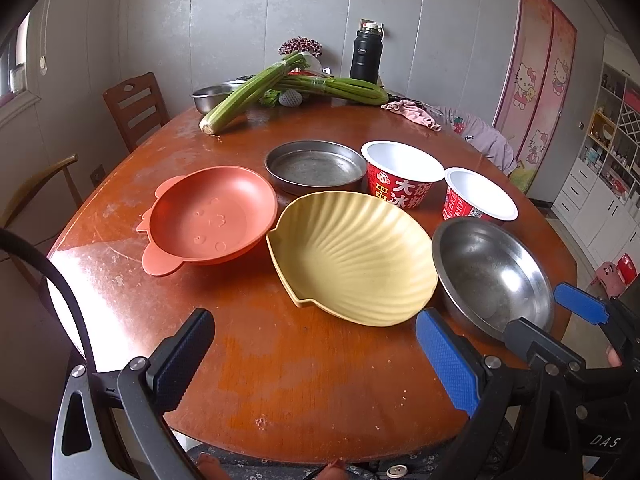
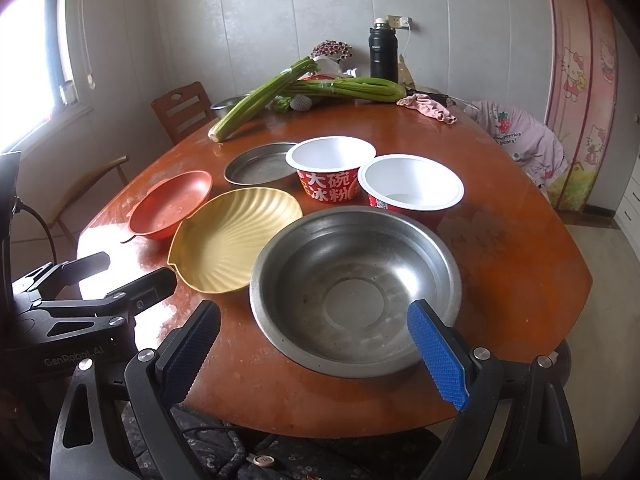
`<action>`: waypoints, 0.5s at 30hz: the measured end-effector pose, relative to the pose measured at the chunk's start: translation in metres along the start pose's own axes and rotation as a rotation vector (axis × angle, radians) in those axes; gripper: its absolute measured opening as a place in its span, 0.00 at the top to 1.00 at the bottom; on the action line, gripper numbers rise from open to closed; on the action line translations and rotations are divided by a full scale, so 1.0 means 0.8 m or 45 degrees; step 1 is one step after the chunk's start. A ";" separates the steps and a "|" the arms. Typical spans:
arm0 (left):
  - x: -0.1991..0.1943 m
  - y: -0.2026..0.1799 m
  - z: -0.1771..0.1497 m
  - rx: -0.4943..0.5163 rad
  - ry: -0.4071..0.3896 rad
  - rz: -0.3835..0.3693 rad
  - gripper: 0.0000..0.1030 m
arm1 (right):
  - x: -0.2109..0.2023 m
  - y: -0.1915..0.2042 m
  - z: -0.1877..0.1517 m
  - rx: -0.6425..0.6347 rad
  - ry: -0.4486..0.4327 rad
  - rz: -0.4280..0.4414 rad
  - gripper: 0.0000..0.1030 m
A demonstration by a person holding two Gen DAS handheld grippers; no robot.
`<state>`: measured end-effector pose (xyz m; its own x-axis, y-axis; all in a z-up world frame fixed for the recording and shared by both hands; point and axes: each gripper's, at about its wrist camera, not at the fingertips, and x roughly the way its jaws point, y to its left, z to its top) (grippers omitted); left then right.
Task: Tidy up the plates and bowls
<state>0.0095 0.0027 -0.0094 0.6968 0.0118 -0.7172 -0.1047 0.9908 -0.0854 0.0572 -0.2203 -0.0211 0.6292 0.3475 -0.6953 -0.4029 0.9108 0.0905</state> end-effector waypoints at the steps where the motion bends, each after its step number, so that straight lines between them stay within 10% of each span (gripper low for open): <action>1: 0.000 0.000 0.000 0.000 0.000 -0.001 0.02 | 0.000 0.000 0.000 0.001 0.000 -0.002 0.08; 15: 0.000 -0.001 -0.003 0.008 0.004 -0.002 0.02 | -0.002 0.002 -0.002 -0.005 0.006 -0.006 0.08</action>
<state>0.0078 0.0014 -0.0113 0.6947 0.0096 -0.7192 -0.0992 0.9916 -0.0825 0.0548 -0.2201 -0.0207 0.6277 0.3423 -0.6992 -0.4025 0.9115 0.0849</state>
